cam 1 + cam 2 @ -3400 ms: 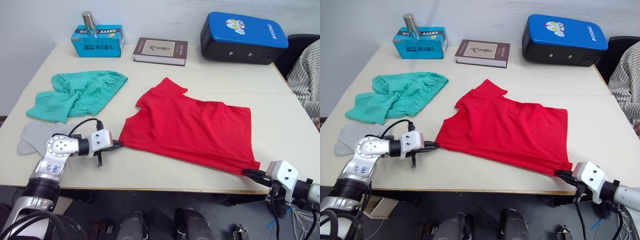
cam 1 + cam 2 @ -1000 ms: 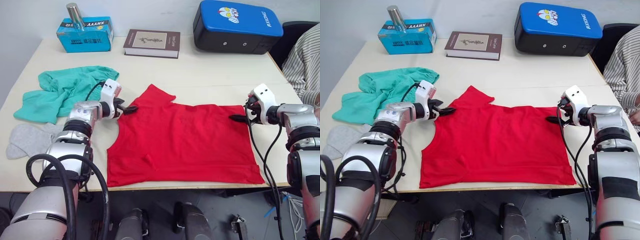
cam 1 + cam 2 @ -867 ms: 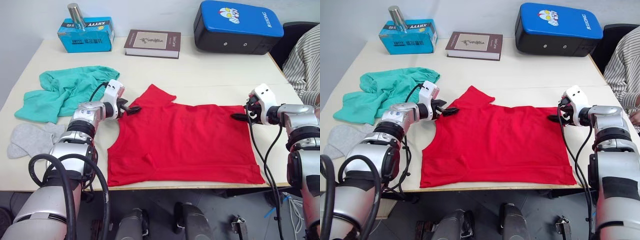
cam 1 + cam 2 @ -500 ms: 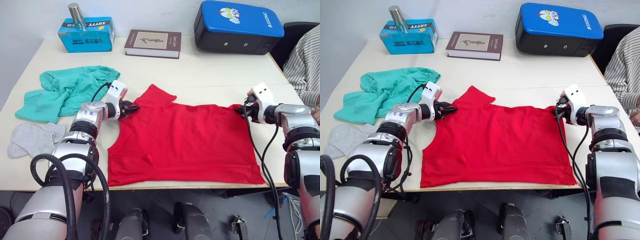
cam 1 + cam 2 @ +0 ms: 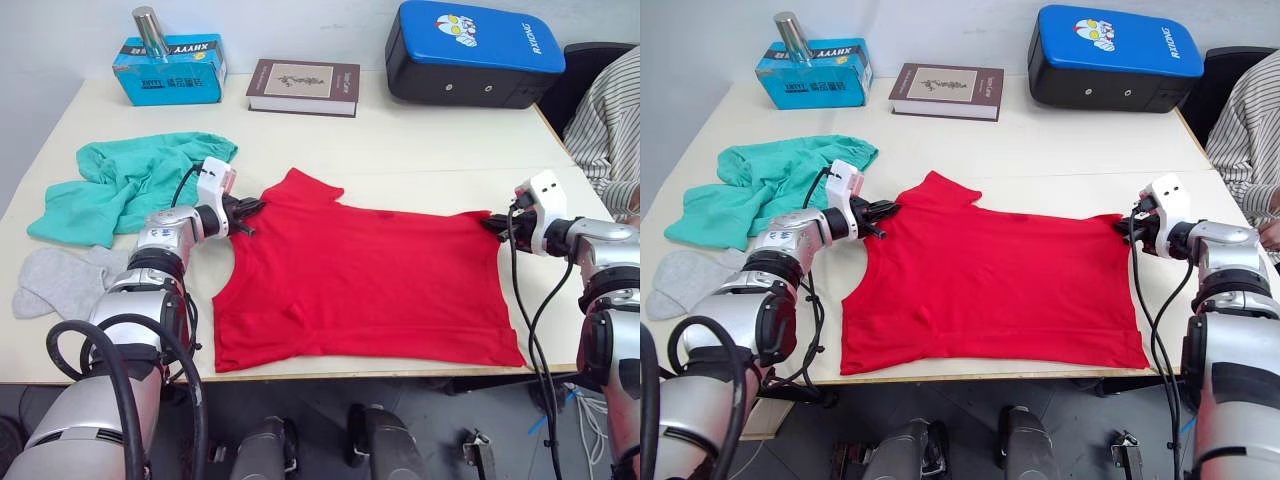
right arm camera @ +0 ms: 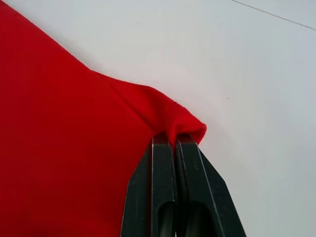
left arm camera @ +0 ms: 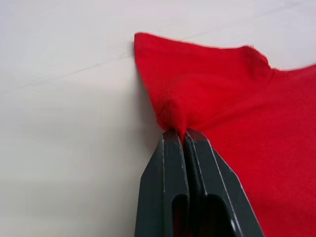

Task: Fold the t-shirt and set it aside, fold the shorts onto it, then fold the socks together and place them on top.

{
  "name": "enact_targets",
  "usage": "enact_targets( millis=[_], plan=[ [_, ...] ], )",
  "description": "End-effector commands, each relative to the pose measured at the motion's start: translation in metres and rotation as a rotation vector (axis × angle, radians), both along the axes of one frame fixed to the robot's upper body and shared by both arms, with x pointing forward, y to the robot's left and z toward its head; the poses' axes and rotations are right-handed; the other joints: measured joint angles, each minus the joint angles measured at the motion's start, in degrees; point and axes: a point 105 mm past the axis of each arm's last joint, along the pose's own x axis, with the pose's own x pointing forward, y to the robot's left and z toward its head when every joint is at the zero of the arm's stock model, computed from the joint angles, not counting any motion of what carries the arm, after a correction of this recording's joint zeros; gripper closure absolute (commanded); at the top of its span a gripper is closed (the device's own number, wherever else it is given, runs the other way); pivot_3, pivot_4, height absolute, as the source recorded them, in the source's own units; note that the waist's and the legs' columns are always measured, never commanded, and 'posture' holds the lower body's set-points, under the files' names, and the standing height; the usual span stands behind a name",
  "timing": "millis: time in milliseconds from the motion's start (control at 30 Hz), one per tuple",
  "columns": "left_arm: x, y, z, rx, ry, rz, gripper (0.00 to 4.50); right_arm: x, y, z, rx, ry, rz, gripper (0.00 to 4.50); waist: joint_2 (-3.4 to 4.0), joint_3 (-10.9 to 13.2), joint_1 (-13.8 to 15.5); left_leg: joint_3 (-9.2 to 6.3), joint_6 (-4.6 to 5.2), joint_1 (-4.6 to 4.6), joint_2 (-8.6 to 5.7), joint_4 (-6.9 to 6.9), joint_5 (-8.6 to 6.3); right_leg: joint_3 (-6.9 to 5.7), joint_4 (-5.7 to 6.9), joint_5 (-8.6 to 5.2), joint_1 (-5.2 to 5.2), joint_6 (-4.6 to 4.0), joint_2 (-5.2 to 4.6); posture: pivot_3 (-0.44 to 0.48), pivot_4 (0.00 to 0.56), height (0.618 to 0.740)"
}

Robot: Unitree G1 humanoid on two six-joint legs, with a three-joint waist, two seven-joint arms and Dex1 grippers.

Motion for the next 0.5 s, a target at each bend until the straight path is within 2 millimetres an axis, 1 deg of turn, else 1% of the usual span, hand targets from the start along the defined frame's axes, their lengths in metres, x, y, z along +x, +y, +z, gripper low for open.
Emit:
enact_targets(
  millis=[33,267,500],
  plan=[
    [-0.003,0.009,0.015,0.012,-0.084,-0.033,4.47,-0.003,-0.01,0.021,0.009,-0.081,-0.001,4.5,0.0,0.0,0.0,0.0,0.0,0.0,0.0,0.0,0.0,0.0,0.0,0.0,0.0,0.0,0.0,0.0,0.15,0.74],
    [-0.011,0.017,0.023,0.105,-0.191,-0.092,4.47,-0.01,-0.018,0.025,0.043,-0.111,0.006,4.5,0.0,0.0,0.0,0.0,0.0,0.0,0.01,0.01,0.0,0.02,0.02,0.0,-0.01,0.0,0.0,0.0,0.15,0.74],
    [-0.023,0.026,0.024,0.122,-0.296,-0.12,4.47,-0.019,-0.021,0.02,0.106,-0.144,0.025,4.5,0.0,0.0,0.0,-0.02,0.0,0.0,0.01,0.05,0.0,0.04,0.04,0.0,-0.01,-0.01,0.0,0.0,0.15,0.74]
  ],
)
